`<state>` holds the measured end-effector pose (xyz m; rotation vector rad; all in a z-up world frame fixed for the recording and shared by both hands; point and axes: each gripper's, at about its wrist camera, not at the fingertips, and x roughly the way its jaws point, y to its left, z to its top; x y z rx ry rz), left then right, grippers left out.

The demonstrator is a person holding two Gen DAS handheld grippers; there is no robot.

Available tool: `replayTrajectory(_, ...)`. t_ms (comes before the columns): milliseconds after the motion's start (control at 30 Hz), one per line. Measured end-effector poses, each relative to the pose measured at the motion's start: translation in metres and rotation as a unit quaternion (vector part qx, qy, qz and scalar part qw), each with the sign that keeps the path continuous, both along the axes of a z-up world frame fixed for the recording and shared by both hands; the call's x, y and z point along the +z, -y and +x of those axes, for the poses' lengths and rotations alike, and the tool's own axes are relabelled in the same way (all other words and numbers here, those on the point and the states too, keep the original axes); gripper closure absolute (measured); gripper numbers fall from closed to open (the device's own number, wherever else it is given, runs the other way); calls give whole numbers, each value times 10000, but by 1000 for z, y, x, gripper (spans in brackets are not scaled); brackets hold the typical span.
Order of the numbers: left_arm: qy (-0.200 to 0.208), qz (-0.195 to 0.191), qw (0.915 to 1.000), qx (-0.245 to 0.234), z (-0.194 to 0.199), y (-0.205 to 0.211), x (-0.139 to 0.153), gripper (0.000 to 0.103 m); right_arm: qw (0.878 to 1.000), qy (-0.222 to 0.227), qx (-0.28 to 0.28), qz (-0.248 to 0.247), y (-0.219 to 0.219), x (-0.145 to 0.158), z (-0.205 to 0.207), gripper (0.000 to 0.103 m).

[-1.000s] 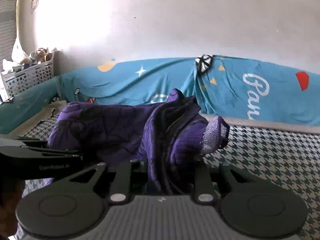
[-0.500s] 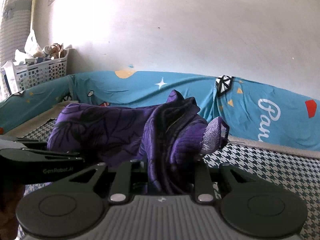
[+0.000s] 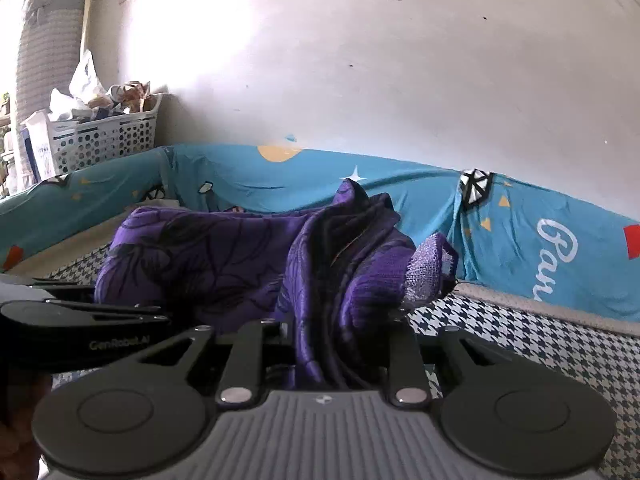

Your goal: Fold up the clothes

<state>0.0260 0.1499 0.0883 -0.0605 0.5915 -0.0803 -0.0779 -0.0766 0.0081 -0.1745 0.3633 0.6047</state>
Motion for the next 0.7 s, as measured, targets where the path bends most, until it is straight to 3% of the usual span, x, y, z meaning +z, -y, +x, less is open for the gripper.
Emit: replayTrajectory(700,126,-123,9985,509,-7,-46,7,60,9996,19,280,-22,-46,7,-6,78)
